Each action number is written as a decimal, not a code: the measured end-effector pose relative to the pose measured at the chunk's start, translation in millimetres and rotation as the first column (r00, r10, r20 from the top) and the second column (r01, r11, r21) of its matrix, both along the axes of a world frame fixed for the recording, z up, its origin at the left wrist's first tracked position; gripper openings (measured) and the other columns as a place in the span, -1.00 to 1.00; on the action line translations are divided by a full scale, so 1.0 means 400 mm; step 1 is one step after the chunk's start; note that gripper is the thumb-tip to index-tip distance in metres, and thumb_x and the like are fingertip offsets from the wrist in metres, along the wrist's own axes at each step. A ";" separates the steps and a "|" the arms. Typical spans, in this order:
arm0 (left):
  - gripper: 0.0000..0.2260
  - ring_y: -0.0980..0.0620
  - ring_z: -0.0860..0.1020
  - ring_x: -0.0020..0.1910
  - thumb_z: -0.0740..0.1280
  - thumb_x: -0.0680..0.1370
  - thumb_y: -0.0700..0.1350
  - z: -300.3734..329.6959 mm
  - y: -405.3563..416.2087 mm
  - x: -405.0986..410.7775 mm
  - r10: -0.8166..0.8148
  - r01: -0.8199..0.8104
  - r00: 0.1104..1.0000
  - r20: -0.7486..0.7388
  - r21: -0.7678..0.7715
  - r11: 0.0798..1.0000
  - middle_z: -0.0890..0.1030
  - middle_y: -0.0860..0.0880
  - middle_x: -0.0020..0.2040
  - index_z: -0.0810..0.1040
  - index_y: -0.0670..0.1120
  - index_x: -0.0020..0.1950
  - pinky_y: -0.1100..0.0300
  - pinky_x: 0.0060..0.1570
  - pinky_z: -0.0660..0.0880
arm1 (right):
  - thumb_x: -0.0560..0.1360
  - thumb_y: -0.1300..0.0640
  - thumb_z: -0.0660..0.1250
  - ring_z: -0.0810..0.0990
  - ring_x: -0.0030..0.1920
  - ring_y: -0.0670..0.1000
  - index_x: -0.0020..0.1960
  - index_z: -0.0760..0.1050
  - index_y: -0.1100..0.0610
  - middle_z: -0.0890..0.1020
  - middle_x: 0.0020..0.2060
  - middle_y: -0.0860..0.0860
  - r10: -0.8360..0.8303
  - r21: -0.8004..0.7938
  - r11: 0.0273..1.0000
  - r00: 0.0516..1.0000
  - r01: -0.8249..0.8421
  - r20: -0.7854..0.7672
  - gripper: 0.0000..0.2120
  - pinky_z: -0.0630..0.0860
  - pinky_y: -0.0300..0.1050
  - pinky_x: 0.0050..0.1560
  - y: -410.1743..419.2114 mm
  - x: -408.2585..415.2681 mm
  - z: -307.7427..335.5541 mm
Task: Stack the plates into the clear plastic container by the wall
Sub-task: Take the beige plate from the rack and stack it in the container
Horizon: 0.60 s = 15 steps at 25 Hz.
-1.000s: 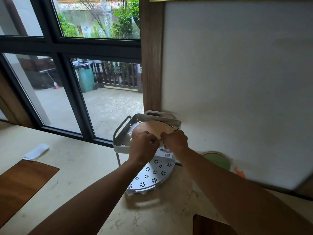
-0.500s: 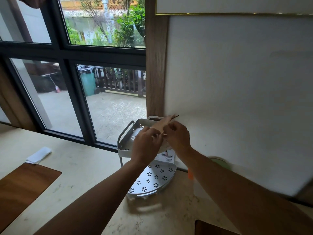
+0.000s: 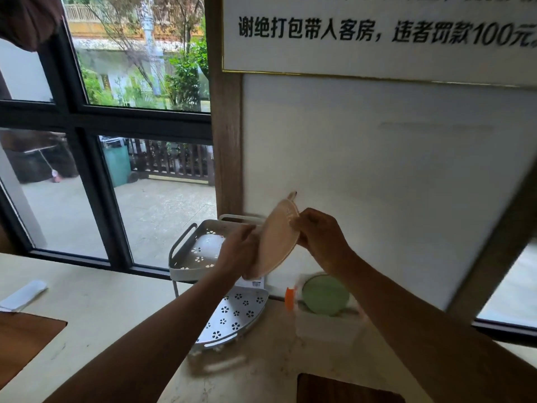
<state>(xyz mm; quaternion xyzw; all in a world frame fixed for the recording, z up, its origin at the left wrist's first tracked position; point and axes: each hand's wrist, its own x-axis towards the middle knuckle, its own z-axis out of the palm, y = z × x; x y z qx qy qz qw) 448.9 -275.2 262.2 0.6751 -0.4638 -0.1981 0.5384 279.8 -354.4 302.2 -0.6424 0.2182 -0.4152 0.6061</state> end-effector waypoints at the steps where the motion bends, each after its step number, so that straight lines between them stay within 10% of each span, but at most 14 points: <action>1: -0.77 -0.11 0.59 0.04 0.17 0.63 -0.04 -0.006 -0.002 -0.027 -0.058 0.061 0.993 -0.105 0.025 0.998 0.65 -0.09 0.03 0.61 -0.03 0.11 -0.10 0.03 0.55 | 0.46 0.29 0.36 0.56 -0.38 -0.03 -0.38 0.50 0.13 0.52 -0.47 0.00 0.053 0.013 0.998 0.999 -0.053 0.007 -0.74 0.57 -0.21 -0.26 0.008 -0.034 0.017; 6: -0.77 -0.14 0.57 0.04 0.24 0.59 -0.03 -0.043 0.007 -0.111 -0.201 0.287 0.681 -0.704 0.004 0.958 0.62 -0.13 0.02 0.58 -0.15 0.07 -0.12 0.12 0.49 | 0.51 0.37 0.26 0.53 -0.45 -0.04 -0.40 0.49 0.10 0.53 -0.47 0.00 0.224 0.095 0.970 0.975 -0.223 0.004 -0.65 0.53 -0.22 -0.38 0.041 -0.195 0.071; 15: -0.84 -0.17 0.66 -0.16 0.33 0.52 -0.17 -0.050 0.016 -0.180 -0.358 0.385 0.719 -0.596 -0.088 0.919 0.68 -0.22 -0.06 0.67 -0.17 0.01 0.03 -0.25 0.60 | 0.50 0.31 0.36 0.61 -0.36 0.00 -0.30 0.51 0.18 0.60 -0.38 0.06 0.197 0.120 0.977 0.956 -0.174 -0.218 -0.79 0.57 -0.19 -0.31 0.008 -0.430 0.057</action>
